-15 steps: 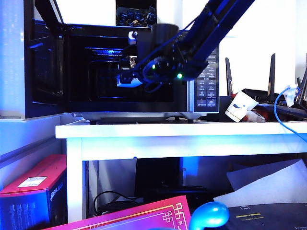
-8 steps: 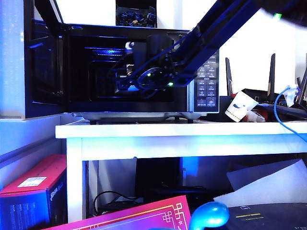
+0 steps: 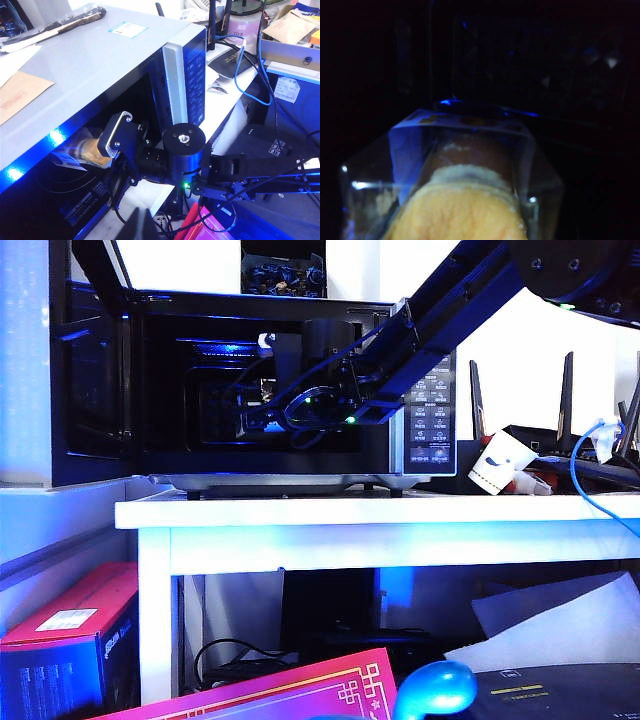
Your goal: Open the microwave door, place the box of snacks from the top of the microwave inside, then close the microwave door.
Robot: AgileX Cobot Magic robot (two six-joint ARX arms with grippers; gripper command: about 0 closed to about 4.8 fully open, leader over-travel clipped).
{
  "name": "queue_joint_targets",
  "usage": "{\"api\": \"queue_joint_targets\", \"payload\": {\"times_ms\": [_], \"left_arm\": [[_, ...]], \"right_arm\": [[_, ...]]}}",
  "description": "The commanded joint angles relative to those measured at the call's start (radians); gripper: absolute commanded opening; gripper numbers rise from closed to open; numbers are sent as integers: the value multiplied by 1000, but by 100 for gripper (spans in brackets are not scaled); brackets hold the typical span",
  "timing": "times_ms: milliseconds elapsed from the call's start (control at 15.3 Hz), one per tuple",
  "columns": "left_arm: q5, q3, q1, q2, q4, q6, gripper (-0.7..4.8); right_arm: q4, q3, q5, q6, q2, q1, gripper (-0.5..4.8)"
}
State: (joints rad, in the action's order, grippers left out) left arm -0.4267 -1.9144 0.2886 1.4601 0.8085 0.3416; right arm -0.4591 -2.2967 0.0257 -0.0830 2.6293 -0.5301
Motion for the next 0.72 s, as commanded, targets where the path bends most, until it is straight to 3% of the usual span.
{"api": "queue_joint_targets", "payload": {"times_ms": [65,131,196,262,327,719], "left_arm": [[-5,-2,1,-5,-3,-2,-6],[-5,-2,1,-5,-3,-2,-6],[-5,-2,1,-5,-3,-2,-6],[-5,-2,1,-5,-2,-2,-6],[-5,-2,1,-5,-2,-2,-6],[-5,-2,1,-5,-1,-2,-6]], "right_arm": [[-47,-10,1,-5,-6,-4,223],[-43,-10,1,-5,-4,-4,196],[-39,-10,-1,-4,-1,-4,206],[-39,-10,-3,-4,1,-4,320],[-40,-10,-3,-4,1,-4,479],[-30,-10,-27,-5,-20,-8,479]]}}
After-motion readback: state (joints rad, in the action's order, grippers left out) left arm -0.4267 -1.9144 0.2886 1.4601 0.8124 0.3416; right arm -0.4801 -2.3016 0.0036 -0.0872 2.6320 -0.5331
